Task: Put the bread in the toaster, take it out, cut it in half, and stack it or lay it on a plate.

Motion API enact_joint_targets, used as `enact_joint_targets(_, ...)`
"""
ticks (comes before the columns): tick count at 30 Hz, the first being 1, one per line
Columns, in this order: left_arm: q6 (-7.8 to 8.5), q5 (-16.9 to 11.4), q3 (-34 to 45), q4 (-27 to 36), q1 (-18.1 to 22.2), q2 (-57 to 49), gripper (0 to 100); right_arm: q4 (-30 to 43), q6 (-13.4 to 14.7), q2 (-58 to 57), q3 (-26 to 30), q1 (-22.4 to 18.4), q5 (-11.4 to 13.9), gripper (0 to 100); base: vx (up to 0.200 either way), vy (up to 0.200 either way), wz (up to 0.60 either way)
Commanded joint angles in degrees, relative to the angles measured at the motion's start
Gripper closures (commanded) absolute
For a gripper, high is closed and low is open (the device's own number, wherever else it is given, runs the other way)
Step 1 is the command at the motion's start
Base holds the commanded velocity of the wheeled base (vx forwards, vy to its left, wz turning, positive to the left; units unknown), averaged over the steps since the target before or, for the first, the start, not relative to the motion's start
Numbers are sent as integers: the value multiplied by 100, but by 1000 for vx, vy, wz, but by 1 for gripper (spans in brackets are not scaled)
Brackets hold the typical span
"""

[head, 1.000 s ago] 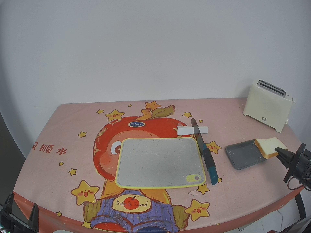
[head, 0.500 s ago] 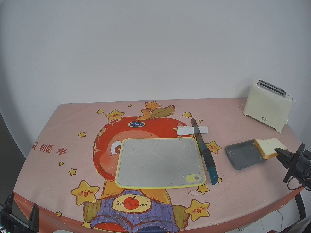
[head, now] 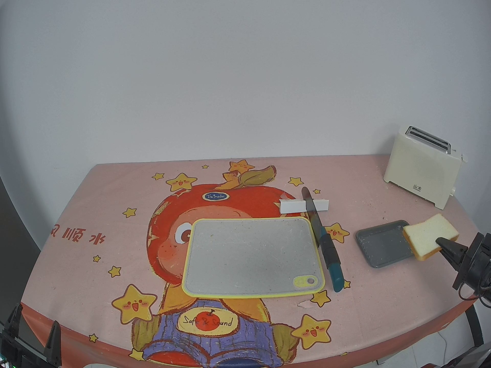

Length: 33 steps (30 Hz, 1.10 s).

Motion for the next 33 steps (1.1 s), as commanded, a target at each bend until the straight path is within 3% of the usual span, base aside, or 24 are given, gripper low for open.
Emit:
enact_joint_targets(1,-2,1,101,0,2,-60,0,-137,-435,370,90,73,-6,100,0,0,0)
enact_joint_targets(4,-2,1,101,0,2,-60,0,-137,-558,362,99,-6,-6,100,0,0,0)
enact_joint_targets(9,-2,1,101,0,2,-60,0,-40,-918,89,99,-674,3,100,0,0,0)
enact_joint_targets(18,-2,1,101,-9,2,-60,0,144,-1956,-227,-16,-410,3,100,0,0,0)
enact_joint_targets(19,-2,1,101,0,2,-60,0,197,-2333,-183,-95,-401,20,100,0,0,0)
enact_joint_targets(24,-2,1,101,0,2,-60,0,153,-3573,282,-121,-129,20,100,0,0,0)
enact_joint_targets(30,-2,1,101,0,2,-60,0,153,-4144,458,-402,-6,47,100,0,0,0)
enact_joint_targets(32,-2,1,101,0,2,-60,0,144,-4627,572,-683,187,29,100,0,0,0)
enact_joint_targets(33,-2,1,101,0,2,-60,0,144,-4627,572,-683,187,29,100,0,0,0)
